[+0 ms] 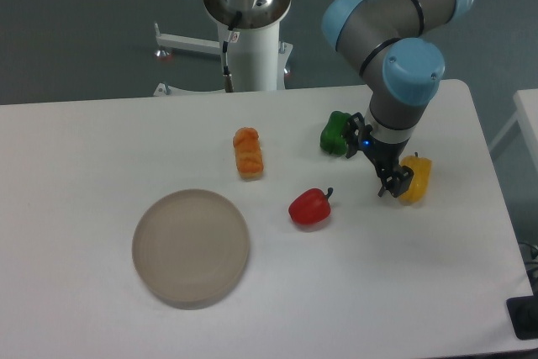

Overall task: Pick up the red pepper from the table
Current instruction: 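Move the gripper from beside the yellow pepper over the red pepper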

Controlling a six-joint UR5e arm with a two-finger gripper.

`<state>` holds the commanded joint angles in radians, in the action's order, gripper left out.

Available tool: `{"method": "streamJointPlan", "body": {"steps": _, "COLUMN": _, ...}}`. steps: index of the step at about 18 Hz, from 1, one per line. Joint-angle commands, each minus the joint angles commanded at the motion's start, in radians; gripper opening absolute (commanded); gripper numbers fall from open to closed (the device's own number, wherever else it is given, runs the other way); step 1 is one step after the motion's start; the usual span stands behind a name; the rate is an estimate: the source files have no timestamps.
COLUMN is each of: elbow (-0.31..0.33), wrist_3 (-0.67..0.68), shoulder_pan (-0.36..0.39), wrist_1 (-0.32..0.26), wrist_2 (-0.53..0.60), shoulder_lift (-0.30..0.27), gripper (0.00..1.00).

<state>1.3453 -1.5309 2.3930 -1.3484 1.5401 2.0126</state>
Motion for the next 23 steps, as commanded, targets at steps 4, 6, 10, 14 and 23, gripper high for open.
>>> {"method": "streamJointPlan", "body": {"steps": 4, "elbow": 0.002, "wrist_3": 0.005, "shoulder_pan": -0.005, "wrist_1": 0.002, "wrist_2": -0.011, "shoulder_lift": 0.000, "gripper": 1.00}}
{"method": "streamJointPlan", "body": {"steps": 6, "elbow": 0.002, "wrist_3": 0.015, "shoulder_pan": -0.008, "wrist_1": 0.005, "wrist_2": -0.026, "shoulder_lift": 0.005, "gripper": 1.00}}
{"method": "streamJointPlan", "body": {"steps": 10, "elbow": 0.017, "wrist_3": 0.089, "shoulder_pan": -0.006, "wrist_1": 0.034, "wrist_2": -0.083, "shoulder_lift": 0.009, "gripper": 1.00}}
{"method": "streamJointPlan", "body": {"steps": 14, "elbow": 0.081, "wrist_3": 0.152, "shoulder_pan": -0.026, "wrist_1": 0.103, "wrist_2": -0.092, "shoulder_lift": 0.015, "gripper": 1.00}}
{"method": "streamJointPlan", "body": {"steps": 23, "elbow": 0.118, "wrist_3": 0.175, "shoulder_pan": -0.136, "wrist_1": 0.179, "wrist_2": 0.038, "shoulder_lift": 0.077, "gripper": 1.00}}
